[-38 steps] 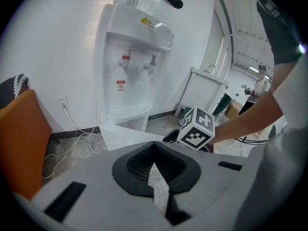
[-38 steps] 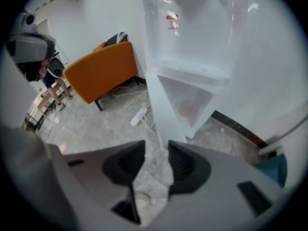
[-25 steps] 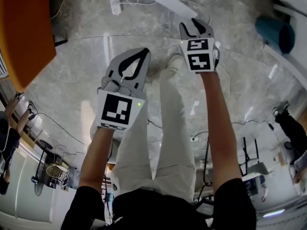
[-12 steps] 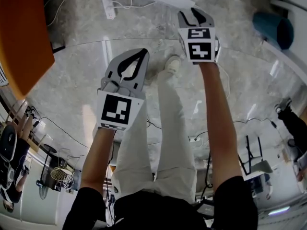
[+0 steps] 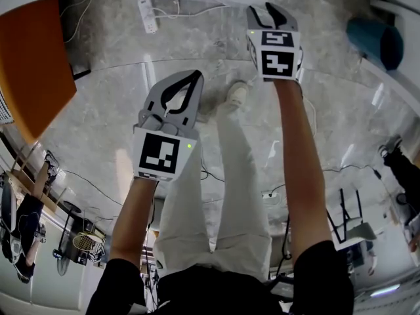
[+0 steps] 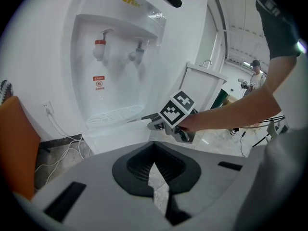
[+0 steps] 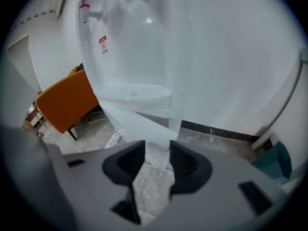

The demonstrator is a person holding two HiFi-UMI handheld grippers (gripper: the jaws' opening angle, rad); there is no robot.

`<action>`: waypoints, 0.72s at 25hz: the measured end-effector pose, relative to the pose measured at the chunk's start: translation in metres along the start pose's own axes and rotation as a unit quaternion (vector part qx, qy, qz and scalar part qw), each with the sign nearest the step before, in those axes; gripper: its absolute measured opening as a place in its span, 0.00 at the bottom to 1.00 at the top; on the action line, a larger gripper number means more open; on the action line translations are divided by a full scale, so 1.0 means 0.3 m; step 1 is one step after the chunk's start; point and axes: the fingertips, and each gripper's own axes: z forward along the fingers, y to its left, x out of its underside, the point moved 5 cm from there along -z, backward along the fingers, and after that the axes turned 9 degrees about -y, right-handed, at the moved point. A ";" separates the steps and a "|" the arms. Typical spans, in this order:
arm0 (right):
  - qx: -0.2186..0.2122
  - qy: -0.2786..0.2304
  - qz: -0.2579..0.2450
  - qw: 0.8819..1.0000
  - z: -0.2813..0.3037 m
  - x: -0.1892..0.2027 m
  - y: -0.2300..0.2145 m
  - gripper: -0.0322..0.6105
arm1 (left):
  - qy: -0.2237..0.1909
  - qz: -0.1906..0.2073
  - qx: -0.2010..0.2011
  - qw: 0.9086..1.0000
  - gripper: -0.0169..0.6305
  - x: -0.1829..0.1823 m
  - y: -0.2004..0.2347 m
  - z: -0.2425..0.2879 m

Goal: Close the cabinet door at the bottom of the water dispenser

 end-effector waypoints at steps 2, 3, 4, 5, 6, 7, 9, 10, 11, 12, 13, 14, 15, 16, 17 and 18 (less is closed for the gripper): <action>0.005 -0.002 -0.001 1.000 0.011 -0.013 -0.007 0.31 | -0.005 -0.003 -0.005 1.000 0.04 -0.004 0.009 0.001; 0.008 -0.003 -0.003 1.000 0.017 -0.020 -0.011 0.31 | -0.006 -0.004 -0.008 1.000 0.04 -0.004 0.013 0.002; 0.010 -0.003 -0.003 1.000 0.022 -0.027 -0.015 0.31 | -0.006 -0.006 -0.010 1.000 0.04 -0.004 0.015 0.003; 0.011 -0.004 -0.002 1.000 0.027 -0.033 -0.020 0.31 | -0.006 -0.008 -0.011 1.000 0.04 -0.003 0.016 0.005; 0.012 -0.005 -0.001 1.000 0.032 -0.039 -0.027 0.31 | -0.006 -0.010 -0.012 1.000 0.04 -0.003 0.015 0.008; 0.013 -0.007 0.001 1.000 0.036 -0.045 -0.032 0.31 | -0.006 -0.011 -0.012 1.000 0.04 -0.003 0.013 0.011; 0.014 -0.012 0.007 1.000 0.044 -0.054 -0.042 0.31 | -0.006 -0.012 -0.011 1.000 0.04 -0.004 0.009 0.016; 0.015 -0.014 0.009 1.000 0.047 -0.056 -0.045 0.31 | -0.007 -0.011 -0.010 1.000 0.04 -0.003 0.006 0.017; 0.017 -0.017 0.009 1.000 0.050 -0.057 -0.048 0.31 | -0.006 -0.010 -0.009 1.000 0.04 -0.002 0.003 0.019; 0.018 -0.019 0.009 1.000 0.052 -0.059 -0.051 0.31 | -0.006 -0.010 -0.009 1.000 0.04 -0.002 0.000 0.020; 0.019 -0.020 0.009 1.000 0.054 -0.061 -0.053 0.31 | -0.006 -0.011 -0.010 1.000 0.04 -0.001 -0.001 0.022; 0.020 -0.022 0.009 1.000 0.057 -0.064 -0.056 0.31 | -0.006 -0.011 -0.010 1.000 0.04 -0.002 -0.001 0.024; 0.021 -0.023 0.010 0.999 0.061 -0.066 -0.059 0.31 | -0.006 -0.010 -0.010 1.000 0.04 -0.002 0.000 0.025; 0.021 -0.023 0.011 0.999 0.065 -0.067 -0.063 0.31 | -0.007 -0.009 -0.011 1.000 0.04 -0.003 0.002 0.025; 0.022 -0.023 0.013 0.999 0.069 -0.066 -0.067 0.31 | -0.007 -0.009 -0.011 1.000 0.04 -0.004 0.004 0.025; 0.021 -0.024 0.015 0.999 0.073 -0.066 -0.072 0.31 | -0.006 -0.009 -0.013 1.000 0.04 -0.004 0.006 0.025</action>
